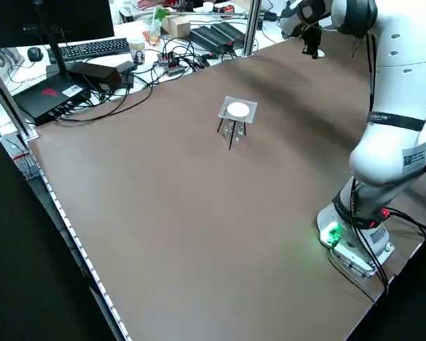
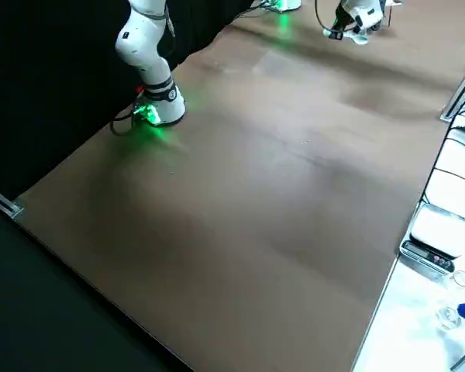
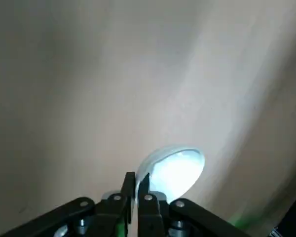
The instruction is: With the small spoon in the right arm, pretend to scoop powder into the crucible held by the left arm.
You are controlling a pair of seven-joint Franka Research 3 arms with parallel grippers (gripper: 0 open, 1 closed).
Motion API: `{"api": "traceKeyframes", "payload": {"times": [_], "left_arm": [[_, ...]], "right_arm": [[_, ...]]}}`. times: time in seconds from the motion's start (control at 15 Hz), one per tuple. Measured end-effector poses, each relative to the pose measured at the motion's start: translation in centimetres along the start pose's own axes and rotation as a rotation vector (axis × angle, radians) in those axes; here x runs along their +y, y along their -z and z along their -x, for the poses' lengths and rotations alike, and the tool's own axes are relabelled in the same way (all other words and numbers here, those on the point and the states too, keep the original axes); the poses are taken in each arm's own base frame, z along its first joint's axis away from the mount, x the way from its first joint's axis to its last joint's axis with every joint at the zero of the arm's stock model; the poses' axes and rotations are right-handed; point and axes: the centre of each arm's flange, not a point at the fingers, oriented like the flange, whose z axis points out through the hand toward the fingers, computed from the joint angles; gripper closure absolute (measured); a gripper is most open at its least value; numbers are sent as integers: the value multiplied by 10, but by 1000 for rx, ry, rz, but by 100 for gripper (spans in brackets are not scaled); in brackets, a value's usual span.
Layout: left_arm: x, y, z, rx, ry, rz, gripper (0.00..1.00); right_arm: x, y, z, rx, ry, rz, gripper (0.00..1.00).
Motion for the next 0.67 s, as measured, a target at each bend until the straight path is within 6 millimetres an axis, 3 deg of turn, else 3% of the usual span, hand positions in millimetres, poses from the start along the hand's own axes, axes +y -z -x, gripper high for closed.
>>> {"api": "traceKeyframes", "payload": {"times": [0.27,0.67], "left_arm": [[11,-5,7,21,5,14,94],[20,-10,15,27,21,20,94]], "right_arm": [[-30,-8,7,-50,-137,-40,76],[-57,-26,11,-106,-267,-122,76]]}}
